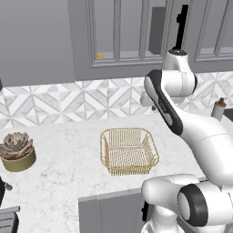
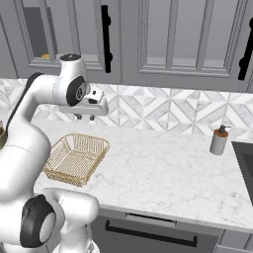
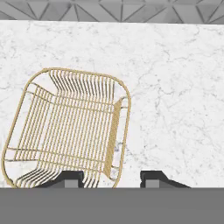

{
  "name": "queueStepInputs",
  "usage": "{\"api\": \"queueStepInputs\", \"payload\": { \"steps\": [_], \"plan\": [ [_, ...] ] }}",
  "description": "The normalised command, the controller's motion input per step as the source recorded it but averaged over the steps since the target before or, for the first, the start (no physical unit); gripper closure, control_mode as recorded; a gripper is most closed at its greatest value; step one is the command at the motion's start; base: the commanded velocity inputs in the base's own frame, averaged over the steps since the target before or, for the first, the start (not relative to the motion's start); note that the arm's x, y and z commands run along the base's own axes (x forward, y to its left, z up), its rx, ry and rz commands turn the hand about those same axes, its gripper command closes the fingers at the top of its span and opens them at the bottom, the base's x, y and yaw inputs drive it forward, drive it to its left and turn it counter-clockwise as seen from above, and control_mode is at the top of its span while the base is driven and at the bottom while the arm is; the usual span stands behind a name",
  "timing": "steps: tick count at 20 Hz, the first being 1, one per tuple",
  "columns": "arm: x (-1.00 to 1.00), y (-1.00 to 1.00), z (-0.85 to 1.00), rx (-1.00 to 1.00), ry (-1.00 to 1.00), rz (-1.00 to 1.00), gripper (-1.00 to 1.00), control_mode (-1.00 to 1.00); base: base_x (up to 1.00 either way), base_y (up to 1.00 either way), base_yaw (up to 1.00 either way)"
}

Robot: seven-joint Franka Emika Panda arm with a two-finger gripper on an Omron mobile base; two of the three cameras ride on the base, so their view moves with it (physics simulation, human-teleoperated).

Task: Open the cabinet, pick up the bread from the cabinet and place it in the basket. Then move the basket to the dining counter.

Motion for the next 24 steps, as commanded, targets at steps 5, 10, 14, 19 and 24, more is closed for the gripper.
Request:
{"api": "queueStepInputs", "payload": {
  "steps": [5, 10, 14, 19, 24],
  "plan": [
    [-0.01, -0.2, 0.0, 0.0, -0.01, 0.0, -1.0, -1.0, 0.0, 0.0, 0.0],
    [0.0, -0.29, 0.22, 0.0, -0.34, -0.04, -1.0, -1.0, 0.0, 0.0, 0.0],
    [0.0, -0.11, 0.79, -0.1, -0.52, -0.11, -1.0, -1.0, 0.0, 0.0, 0.0],
    [0.0, -0.05, 1.0, -0.17, -0.47, -0.14, -1.0, -1.0, 0.0, 0.0, 0.0],
    [0.0, -0.21, 1.0, -0.02, -0.35, -0.12, -1.0, -1.0, 0.0, 0.0, 0.0]
  ]
}}
